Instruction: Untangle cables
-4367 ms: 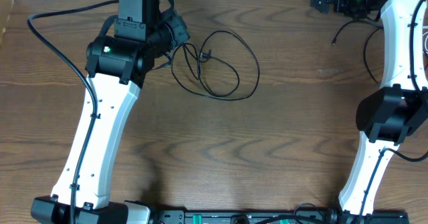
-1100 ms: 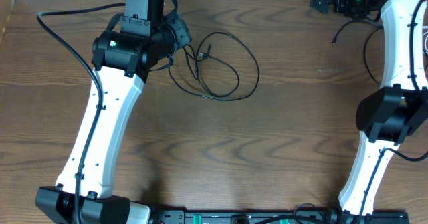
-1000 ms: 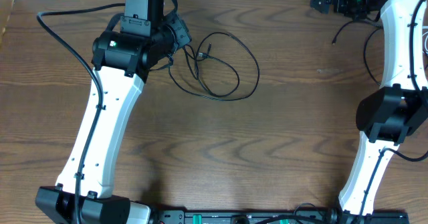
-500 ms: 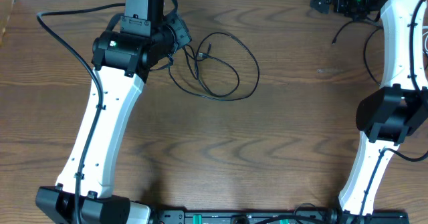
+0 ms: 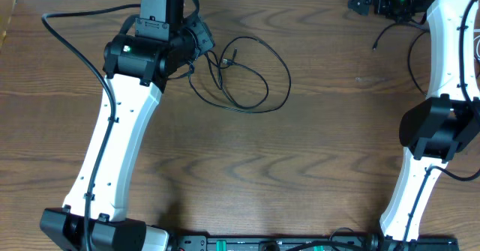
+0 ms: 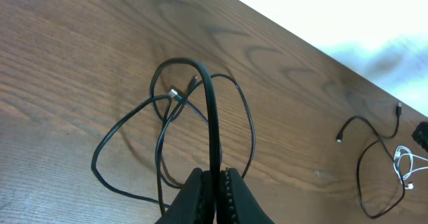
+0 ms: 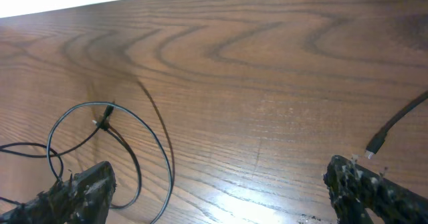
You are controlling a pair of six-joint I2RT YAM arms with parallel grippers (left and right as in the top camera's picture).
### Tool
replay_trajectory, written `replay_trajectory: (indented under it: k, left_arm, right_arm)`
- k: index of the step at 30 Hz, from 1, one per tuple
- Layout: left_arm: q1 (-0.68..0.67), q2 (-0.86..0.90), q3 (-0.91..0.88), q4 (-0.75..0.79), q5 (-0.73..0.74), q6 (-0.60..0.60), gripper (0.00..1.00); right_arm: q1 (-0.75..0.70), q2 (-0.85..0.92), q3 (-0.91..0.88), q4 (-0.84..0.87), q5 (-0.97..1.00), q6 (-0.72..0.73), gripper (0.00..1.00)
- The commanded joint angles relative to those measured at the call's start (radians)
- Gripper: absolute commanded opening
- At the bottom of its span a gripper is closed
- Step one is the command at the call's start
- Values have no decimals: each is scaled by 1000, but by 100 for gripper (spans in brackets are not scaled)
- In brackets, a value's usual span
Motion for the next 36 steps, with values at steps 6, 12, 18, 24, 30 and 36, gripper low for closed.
replay_trajectory:
  k: [6, 12, 18, 24, 30, 36]
  left_arm:
    - [-3, 50, 8, -21, 8, 68, 17]
    - [-2, 130, 8, -24, 5, 154, 49]
    - [-2, 209, 8, -43, 14, 154, 51]
    - [-2, 212, 8, -47, 13, 172, 57]
    - [-2, 212, 8, -44, 13, 214, 65]
    - [-2, 212, 8, -38, 13, 304, 70]
  right_arm:
    - [11, -17, -6, -9, -7, -19, 99]
    - [57, -17, -6, -35, 2, -19, 99]
    - [123, -17, -6, -69, 174, -19, 99]
    - [145, -17, -6, -87, 233, -19, 99]
    - [145, -17, -6, -116, 233, -19, 99]
    - [145, -17, -6, -116, 233, -19, 99]
